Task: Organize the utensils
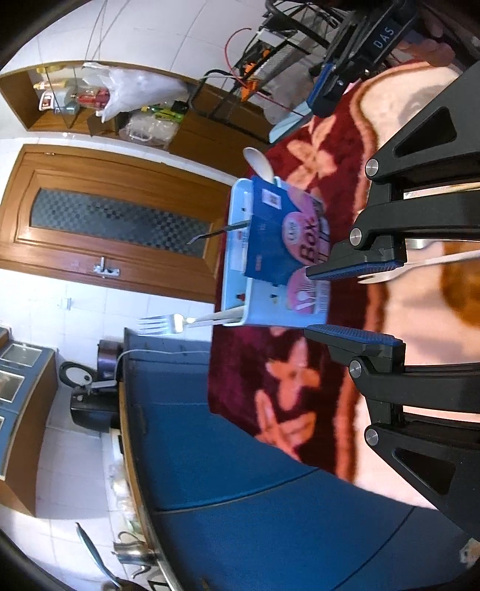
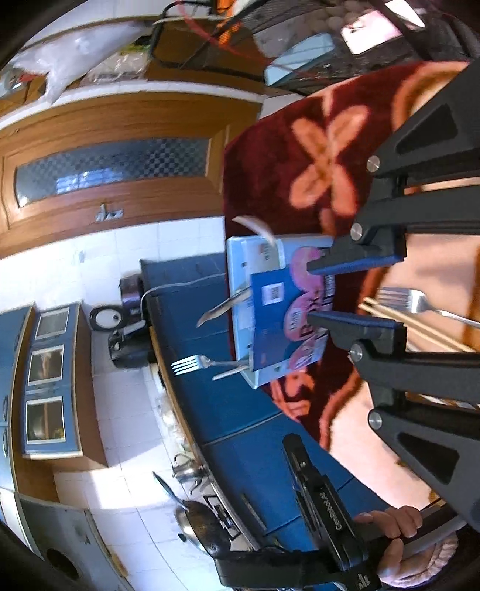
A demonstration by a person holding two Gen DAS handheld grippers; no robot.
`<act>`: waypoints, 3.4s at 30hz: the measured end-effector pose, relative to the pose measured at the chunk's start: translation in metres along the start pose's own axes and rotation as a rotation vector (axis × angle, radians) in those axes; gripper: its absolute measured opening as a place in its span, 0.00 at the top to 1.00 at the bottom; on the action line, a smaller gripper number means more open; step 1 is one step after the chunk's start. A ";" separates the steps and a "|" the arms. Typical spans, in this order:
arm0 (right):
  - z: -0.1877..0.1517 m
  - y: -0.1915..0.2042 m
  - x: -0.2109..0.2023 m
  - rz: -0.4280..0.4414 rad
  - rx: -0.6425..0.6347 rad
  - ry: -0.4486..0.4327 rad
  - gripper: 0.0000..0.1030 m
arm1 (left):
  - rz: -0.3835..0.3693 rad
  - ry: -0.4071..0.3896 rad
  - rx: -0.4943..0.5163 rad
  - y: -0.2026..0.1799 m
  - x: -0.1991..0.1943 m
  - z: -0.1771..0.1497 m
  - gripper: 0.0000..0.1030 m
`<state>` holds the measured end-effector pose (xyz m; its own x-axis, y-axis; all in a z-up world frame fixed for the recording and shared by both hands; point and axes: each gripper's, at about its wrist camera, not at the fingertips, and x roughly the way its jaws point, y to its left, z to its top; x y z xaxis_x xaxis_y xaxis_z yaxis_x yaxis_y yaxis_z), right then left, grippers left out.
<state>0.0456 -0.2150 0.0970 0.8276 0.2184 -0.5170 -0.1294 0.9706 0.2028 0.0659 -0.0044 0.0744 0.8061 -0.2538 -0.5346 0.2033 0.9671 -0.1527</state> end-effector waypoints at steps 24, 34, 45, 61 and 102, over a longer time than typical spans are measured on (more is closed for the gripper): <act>-0.050 -0.031 0.019 -0.021 0.105 0.134 0.69 | -0.059 0.307 0.001 -0.013 0.072 -0.043 0.76; -0.049 -0.043 0.026 -0.029 0.120 0.148 0.67 | -0.166 0.449 -0.098 -0.002 0.104 -0.046 0.76; -0.053 -0.047 0.032 -0.021 0.130 0.168 0.67 | -0.229 0.449 -0.103 -0.007 0.111 -0.043 0.95; -0.049 -0.025 0.057 0.060 0.070 0.260 0.64 | -0.129 0.186 -0.079 0.018 0.043 -0.033 0.96; -0.006 -0.005 -0.011 -0.018 -0.040 -0.123 0.97 | -0.046 -0.095 -0.010 0.014 -0.009 0.002 0.96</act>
<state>0.0345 -0.2214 0.0968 0.8905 0.1889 -0.4140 -0.1334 0.9782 0.1594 0.0621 0.0112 0.0785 0.8449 -0.2953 -0.4460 0.2365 0.9541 -0.1837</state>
